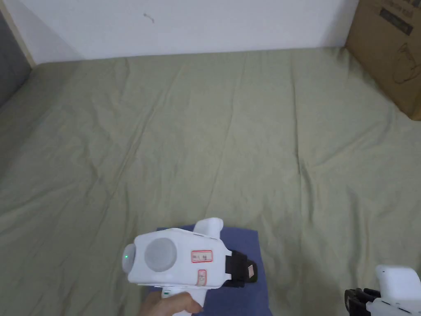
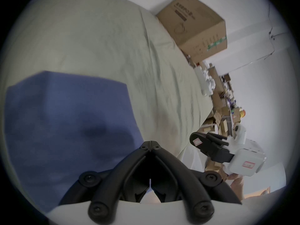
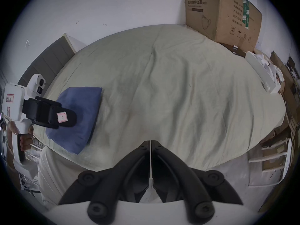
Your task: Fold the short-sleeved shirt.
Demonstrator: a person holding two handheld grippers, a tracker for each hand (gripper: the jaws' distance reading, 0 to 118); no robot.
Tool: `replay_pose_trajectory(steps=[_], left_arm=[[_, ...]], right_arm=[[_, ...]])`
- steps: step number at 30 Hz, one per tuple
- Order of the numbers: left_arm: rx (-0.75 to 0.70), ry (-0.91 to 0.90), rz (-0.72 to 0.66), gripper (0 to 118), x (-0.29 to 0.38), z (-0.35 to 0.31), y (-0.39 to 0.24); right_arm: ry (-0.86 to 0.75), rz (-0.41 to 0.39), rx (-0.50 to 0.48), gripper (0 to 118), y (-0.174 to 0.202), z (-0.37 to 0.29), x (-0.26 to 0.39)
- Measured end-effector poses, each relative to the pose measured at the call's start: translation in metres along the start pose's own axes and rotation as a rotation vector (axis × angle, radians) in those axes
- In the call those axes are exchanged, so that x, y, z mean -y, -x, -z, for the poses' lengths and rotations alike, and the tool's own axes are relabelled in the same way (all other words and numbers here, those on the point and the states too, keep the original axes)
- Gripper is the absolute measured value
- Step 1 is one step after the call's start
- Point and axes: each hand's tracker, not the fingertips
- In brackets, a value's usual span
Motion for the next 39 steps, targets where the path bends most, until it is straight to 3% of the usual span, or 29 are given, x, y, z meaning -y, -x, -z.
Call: replay_pose_trajectory(steps=[4,7,13,17,21,25,27,28,29,30,31,32,33,39], left_arm=[[0.043,-0.147,-0.104,0,0.006,-0.07,0.035],[-0.001,-0.219,-0.147,0,0.021,-0.115,0.061],[-0.012,-0.27,-0.262,0,0.056,-0.149,0.107],[-0.008,-0.278,-0.291,0,0.072,-0.154,0.124],[0.022,-0.276,-0.311,0,0.067,-0.147,0.126],[0.047,-0.244,-0.31,1,0.065,-0.136,0.137],[0.037,-0.217,-0.294,18,0.058,-0.13,0.141],[0.037,-0.218,-0.289,35,0.053,-0.127,0.142],[0.043,-0.214,-0.288,64,0.062,-0.133,0.139],[0.058,-0.209,-0.301,86,0.062,-0.132,0.139],[0.085,-0.204,-0.316,95,0.063,-0.132,0.138],[0.101,-0.192,-0.323,95,0.063,-0.131,0.137],[0.119,-0.194,-0.329,118,0.056,-0.13,0.146],[0.196,-0.166,-0.364,118,0.017,-0.104,0.17]], right_arm=[[-0.026,-0.05,-0.043,2,0.023,-0.003,-0.016],[-0.047,-0.119,-0.108,2,0.05,-0.001,-0.032],[-0.078,-0.28,-0.198,2,0.124,0.013,-0.06],[-0.029,-0.309,-0.294,2,0.159,0.039,-0.07],[0.04,-0.368,-0.252,2,0.176,0.078,-0.069],[0.098,-0.322,-0.255,2,0.172,0.102,-0.062],[0.098,-0.3,-0.272,2,0.168,0.102,-0.063],[0.099,-0.296,-0.275,2,0.168,0.101,-0.065],[0.1,-0.296,-0.278,2,0.167,0.101,-0.066],[0.102,-0.297,-0.281,2,0.166,0.1,-0.065],[0.104,-0.296,-0.282,2,0.166,0.101,-0.065],[0.104,-0.296,-0.283,2,0.167,0.101,-0.065],[0.104,-0.297,-0.282,2,0.167,0.101,-0.065],[0.104,-0.288,-0.287,2,0.166,0.102,-0.065]])
